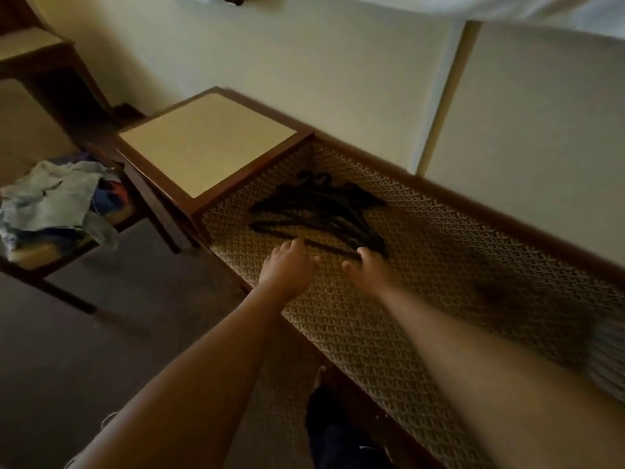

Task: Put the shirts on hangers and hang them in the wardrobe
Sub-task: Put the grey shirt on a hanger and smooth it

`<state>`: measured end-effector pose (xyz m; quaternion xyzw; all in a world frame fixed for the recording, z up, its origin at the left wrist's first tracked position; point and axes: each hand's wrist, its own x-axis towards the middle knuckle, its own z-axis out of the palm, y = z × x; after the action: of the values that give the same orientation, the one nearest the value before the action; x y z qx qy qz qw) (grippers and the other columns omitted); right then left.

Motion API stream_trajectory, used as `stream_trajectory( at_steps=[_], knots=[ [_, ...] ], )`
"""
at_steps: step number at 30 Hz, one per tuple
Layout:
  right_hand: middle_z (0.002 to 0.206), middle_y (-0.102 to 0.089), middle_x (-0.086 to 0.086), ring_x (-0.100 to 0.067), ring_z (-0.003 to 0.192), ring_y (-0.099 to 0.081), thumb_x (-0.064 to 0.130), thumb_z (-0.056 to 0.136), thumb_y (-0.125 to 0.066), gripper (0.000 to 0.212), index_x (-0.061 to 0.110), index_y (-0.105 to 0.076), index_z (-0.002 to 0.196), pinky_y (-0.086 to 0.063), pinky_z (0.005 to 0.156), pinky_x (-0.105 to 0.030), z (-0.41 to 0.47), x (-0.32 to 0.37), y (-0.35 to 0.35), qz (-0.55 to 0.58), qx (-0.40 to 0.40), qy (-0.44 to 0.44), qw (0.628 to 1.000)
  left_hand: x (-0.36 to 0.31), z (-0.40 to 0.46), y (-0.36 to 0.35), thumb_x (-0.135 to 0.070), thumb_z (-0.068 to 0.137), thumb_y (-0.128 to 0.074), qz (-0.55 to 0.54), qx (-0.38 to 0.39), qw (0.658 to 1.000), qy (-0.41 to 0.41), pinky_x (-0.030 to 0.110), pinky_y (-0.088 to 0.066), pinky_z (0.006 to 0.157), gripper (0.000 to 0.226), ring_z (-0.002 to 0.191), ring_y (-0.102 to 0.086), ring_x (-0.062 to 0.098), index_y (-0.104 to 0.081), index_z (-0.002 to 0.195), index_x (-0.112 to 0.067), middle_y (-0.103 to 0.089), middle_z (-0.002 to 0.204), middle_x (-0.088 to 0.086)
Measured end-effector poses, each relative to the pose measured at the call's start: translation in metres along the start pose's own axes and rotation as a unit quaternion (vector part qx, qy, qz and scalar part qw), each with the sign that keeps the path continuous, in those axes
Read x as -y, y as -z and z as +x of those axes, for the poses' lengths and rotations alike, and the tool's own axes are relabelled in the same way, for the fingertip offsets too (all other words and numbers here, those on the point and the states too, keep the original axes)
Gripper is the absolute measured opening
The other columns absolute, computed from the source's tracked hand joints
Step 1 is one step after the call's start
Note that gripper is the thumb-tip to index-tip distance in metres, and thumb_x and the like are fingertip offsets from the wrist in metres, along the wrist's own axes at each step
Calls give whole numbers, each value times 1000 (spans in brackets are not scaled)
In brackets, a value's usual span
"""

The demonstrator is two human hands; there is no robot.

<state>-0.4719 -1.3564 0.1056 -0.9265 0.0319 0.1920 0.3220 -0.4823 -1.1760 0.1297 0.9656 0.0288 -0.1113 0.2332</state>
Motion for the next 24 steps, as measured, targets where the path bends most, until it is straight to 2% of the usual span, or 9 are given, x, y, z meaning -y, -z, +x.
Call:
stream_trajectory(
  at_steps=[9,14,20,24],
  knots=[
    [150,-35,-12,-30,137,-36,46,98,-42,60,15,-30,148,-34,111,-42,180,0,18,41,-13,-102,994,8,214,2,-42,98,-46,9,95,995,-16,44,-35,110,56,138,-32,25,-33,146,-18,-35,150,6],
    [131,-54,-13,-30,118,-53,43,98,-41,48,12,-47,135,-45,100,-44,245,-12,9,47,-37,-117,991,27,303,-10,-36,99,-44,59,106,991,-52,40,-40,104,45,133,-38,23,-40,141,-19,-42,144,5],
    [140,-45,-15,-30,129,-43,32,99,-48,49,7,-41,140,-38,107,-40,302,-23,-5,-30,-73,-128,989,42,387,-33,-26,98,-48,107,90,984,-111,40,-46,99,39,125,-46,22,-46,136,-18,-48,136,6],
    [138,-46,-14,-29,128,-43,33,97,-51,49,9,-43,139,-39,104,-38,320,-32,-19,-76,-82,-131,985,58,425,-47,-26,97,-49,155,102,971,-147,39,-38,104,44,130,-39,24,-42,140,-17,-45,140,6]
  ],
)
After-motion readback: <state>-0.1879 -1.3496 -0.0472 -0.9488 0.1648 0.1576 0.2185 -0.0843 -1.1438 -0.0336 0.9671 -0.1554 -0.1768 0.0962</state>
